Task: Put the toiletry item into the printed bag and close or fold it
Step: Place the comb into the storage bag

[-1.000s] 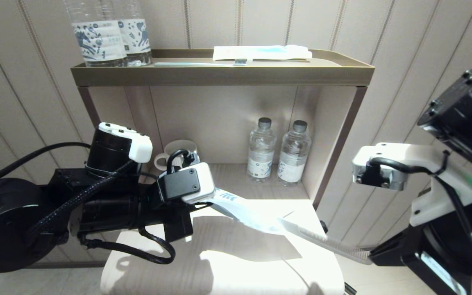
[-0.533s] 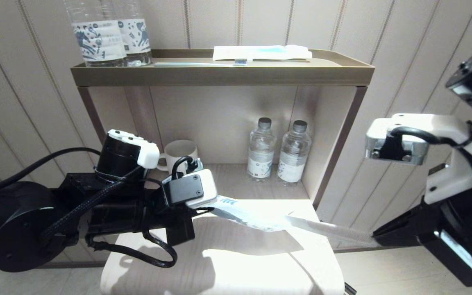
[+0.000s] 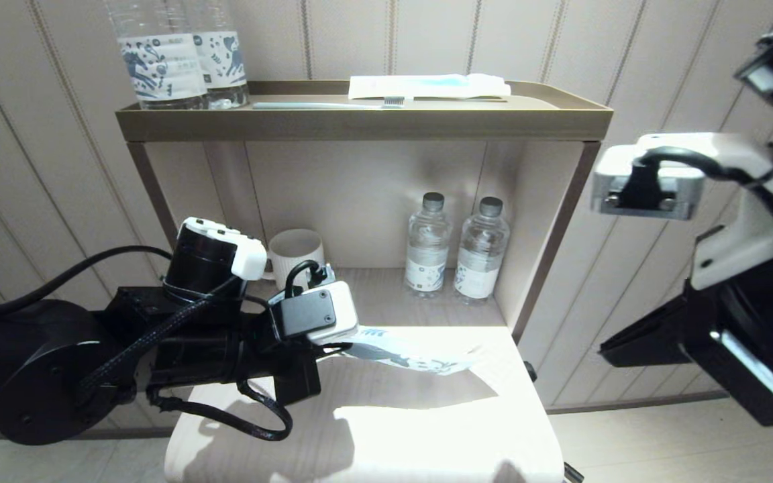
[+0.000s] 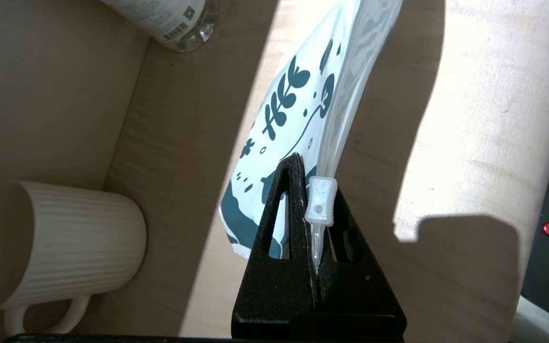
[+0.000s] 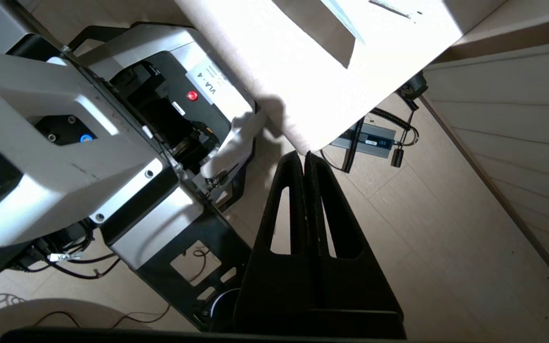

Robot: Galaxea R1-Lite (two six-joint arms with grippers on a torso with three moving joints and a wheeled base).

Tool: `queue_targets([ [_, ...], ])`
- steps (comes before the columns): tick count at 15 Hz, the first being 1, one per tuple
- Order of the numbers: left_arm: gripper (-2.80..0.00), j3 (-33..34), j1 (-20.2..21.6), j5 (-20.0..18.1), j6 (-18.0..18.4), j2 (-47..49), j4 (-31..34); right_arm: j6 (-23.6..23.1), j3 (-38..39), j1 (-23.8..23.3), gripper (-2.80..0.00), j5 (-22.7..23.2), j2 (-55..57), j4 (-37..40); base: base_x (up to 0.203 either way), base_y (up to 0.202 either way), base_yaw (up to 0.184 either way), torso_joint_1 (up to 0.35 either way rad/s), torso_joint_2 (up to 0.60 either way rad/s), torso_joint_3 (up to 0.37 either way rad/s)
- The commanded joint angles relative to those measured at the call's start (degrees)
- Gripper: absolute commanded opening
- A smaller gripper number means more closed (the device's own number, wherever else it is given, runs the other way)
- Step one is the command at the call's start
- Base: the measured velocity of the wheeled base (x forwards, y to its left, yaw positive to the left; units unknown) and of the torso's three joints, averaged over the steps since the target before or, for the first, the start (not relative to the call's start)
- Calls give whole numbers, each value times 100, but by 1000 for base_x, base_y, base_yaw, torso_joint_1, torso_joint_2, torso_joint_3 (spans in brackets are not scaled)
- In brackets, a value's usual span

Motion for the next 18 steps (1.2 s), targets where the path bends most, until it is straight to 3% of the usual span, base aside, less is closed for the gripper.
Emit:
queue_targets([
  [1,-280,-6,15,-7,5,93,-35,26,-49,-177,-280,-1,601,21,0,0,0,0,0,0],
  [5,-280,-96,209,-154,-234,86,-47,90,319,-501,-280,78,474,6,0,0,0,0,0,0],
  [7,-280,-141,269,-149,-1057,62,-47,164,785,-638,-280,74,406,-594,0,0,0,0,0,0],
  [8,-280,-126,434,-169,-1189,28,-49,248,989,-819,-280,72,429,-1118,0,0,0,0,0,0],
  [10,-280,5,735,-366,-1233,-134,-47,617,1407,-1174,-280,72,680,-1948,0,0,0,0,0,0],
  [15,-280,302,1346,-796,-1234,-346,-56,1046,1650,-1343,-280,396,990,-2050,0,0,0,0,0,0],
  [16,-280,319,1389,-807,-1243,-355,-56,1156,1646,-1347,0,394,1095,-2050,0,0,0,0,0,0],
  [18,-280,399,1389,-807,-1268,-348,-179,1239,1650,-1347,0,389,1221,-2059,0,0,0,0,0,0],
])
